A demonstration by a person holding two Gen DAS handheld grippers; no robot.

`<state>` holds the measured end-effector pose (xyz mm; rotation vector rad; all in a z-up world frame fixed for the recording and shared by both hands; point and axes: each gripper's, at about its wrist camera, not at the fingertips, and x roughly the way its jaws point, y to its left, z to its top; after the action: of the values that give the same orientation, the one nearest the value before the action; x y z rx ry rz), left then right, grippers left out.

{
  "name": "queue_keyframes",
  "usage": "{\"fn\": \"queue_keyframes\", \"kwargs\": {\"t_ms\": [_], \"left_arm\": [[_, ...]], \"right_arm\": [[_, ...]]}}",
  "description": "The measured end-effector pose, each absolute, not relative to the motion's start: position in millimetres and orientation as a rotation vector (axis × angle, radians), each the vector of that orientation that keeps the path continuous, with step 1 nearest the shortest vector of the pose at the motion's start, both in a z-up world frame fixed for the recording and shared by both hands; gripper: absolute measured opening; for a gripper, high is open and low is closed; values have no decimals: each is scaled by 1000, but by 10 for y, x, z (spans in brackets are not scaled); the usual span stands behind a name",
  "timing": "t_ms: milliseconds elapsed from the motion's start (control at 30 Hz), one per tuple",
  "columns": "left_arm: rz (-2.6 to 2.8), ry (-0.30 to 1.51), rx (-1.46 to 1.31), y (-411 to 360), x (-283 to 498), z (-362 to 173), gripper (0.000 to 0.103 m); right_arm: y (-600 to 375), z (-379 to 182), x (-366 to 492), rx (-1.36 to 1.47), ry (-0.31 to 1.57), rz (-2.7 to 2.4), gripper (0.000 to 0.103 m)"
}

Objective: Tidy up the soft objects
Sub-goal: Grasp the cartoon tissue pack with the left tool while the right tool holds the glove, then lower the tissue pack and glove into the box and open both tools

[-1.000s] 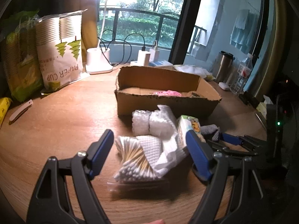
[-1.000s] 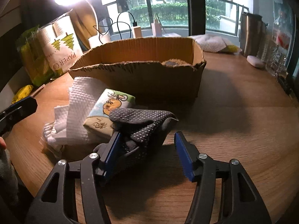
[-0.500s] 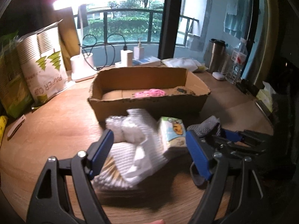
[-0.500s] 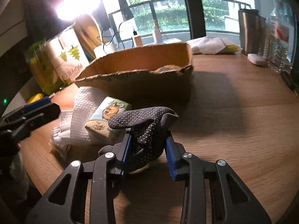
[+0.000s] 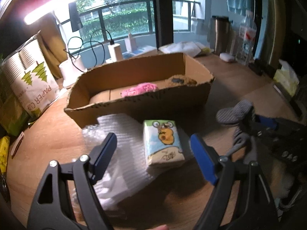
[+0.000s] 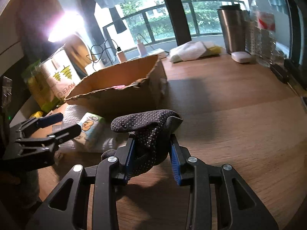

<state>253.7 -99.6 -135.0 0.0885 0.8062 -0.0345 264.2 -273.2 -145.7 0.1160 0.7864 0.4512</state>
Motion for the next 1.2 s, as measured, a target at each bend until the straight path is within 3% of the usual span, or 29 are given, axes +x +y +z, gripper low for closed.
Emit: {"fn": "queue_keyframes", "kwargs": {"t_ms": [167, 233, 267, 300, 1200], "left_arm": [[-28, 860, 98, -1064, 2660, -1495, 79], [-27, 880, 106, -1087, 2680, -1547, 69], [-30, 895, 105, -1092, 2698, -1572, 58], [-36, 912, 101, -1097, 2714, -1602, 52], [-136, 748, -21, -813, 2191, -1002, 51]], "right_arm": [[-2860, -1454, 2662, 137, 775, 457, 36], [-2892, -1449, 2669, 142, 771, 459, 36], [-2896, -1450, 2670, 144, 770, 460, 36], [-2903, -1449, 2670, 147, 769, 462, 36], [-2494, -1069, 2344, 57, 712, 499, 36]]}}
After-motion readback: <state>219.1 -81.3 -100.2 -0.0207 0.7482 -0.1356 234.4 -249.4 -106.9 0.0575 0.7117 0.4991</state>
